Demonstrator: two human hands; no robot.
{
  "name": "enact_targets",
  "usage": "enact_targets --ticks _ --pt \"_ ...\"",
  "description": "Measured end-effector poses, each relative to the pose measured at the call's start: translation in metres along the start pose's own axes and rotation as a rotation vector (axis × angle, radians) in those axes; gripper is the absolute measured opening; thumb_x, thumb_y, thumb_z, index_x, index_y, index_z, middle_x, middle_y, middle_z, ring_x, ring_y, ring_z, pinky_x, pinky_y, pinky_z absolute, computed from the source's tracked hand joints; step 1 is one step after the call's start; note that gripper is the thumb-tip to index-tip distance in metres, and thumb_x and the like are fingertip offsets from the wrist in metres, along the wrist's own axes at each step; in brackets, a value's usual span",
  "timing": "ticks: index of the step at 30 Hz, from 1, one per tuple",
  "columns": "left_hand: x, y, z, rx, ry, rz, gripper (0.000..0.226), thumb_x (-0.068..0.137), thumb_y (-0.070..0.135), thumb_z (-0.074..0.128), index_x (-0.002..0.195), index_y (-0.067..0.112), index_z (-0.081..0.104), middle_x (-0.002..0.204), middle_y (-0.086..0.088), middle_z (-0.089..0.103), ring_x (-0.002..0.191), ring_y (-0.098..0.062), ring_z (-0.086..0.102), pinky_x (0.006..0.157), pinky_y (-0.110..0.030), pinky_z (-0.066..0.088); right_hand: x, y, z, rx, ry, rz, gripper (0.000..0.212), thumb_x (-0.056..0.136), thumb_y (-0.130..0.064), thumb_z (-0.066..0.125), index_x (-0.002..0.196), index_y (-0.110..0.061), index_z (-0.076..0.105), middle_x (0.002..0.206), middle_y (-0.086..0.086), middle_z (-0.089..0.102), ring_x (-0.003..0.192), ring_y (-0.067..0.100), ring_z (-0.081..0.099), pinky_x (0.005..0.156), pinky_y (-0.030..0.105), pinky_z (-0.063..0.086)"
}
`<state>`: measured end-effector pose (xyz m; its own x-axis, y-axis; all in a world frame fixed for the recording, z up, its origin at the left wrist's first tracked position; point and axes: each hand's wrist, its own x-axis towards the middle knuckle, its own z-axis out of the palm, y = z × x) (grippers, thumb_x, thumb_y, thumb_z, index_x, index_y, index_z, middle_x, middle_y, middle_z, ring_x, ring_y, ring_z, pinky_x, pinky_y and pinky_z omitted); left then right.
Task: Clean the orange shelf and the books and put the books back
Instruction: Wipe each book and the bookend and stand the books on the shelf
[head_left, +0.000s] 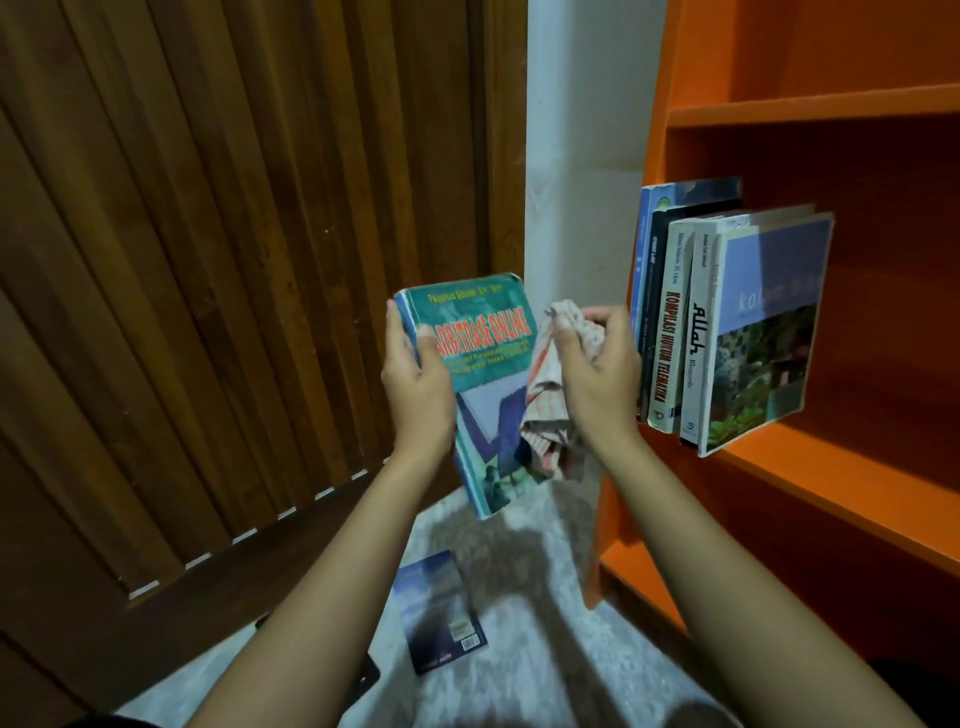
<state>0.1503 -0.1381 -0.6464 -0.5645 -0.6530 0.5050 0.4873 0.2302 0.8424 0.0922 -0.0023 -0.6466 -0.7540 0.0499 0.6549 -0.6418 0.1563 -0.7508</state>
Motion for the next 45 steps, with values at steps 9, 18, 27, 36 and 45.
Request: enact_targets --ticks 9,18,27,36,45 --pt "-0.011 0.012 -0.002 0.012 -0.181 0.086 0.042 0.101 0.009 0.036 0.143 0.006 0.033 0.135 -0.004 0.051 0.115 -0.002 0.056 0.094 -0.023 0.050 0.018 -0.029 0.040 -0.084 -0.010 -0.254 0.013 0.091 -0.026 0.056 0.088 -0.014 0.059 0.097 0.001 0.050 0.073 0.006 0.050 0.055 0.015 0.037" --pt "-0.005 0.011 0.008 -0.025 -0.119 0.080 0.041 0.101 0.008 0.036 0.142 0.003 0.034 0.122 0.007 0.057 0.104 0.002 0.060 0.085 -0.018 0.051 -0.029 -0.009 0.044 -0.007 0.040 -0.150 0.013 0.091 -0.019 0.057 0.084 -0.008 0.055 0.096 0.006 0.050 0.077 0.010 0.051 0.062 0.013 0.039" --pt "-0.003 0.012 0.012 -0.137 -0.098 -0.012 0.037 0.102 0.010 0.034 0.139 0.009 0.037 0.121 -0.001 0.057 0.102 -0.010 0.063 0.078 -0.021 0.055 -0.011 0.024 0.023 -0.114 0.246 0.192 0.017 0.090 -0.021 0.060 0.089 -0.005 0.057 0.103 0.000 0.036 0.072 -0.007 0.041 0.055 0.000 0.033" --pt "0.013 -0.003 -0.002 -0.276 0.113 -0.186 0.037 0.101 0.012 0.038 0.138 0.011 0.043 0.112 0.000 0.064 0.086 -0.006 0.069 0.066 -0.020 0.056 -0.094 0.033 0.025 -0.172 -0.117 -0.387 0.010 0.087 -0.025 0.053 0.096 -0.024 0.054 0.100 -0.002 0.037 0.078 0.016 0.053 0.058 0.019 0.042" --pt "0.004 0.011 -0.007 -0.336 -0.086 -0.199 0.035 0.100 0.012 0.041 0.135 0.009 0.046 0.104 -0.003 0.066 0.081 -0.009 0.068 0.067 -0.026 0.057 -0.037 0.038 -0.014 0.154 -0.012 0.157 0.016 0.090 -0.008 0.058 0.105 -0.015 0.055 0.104 -0.005 0.057 0.099 0.007 0.054 0.089 0.011 0.040"
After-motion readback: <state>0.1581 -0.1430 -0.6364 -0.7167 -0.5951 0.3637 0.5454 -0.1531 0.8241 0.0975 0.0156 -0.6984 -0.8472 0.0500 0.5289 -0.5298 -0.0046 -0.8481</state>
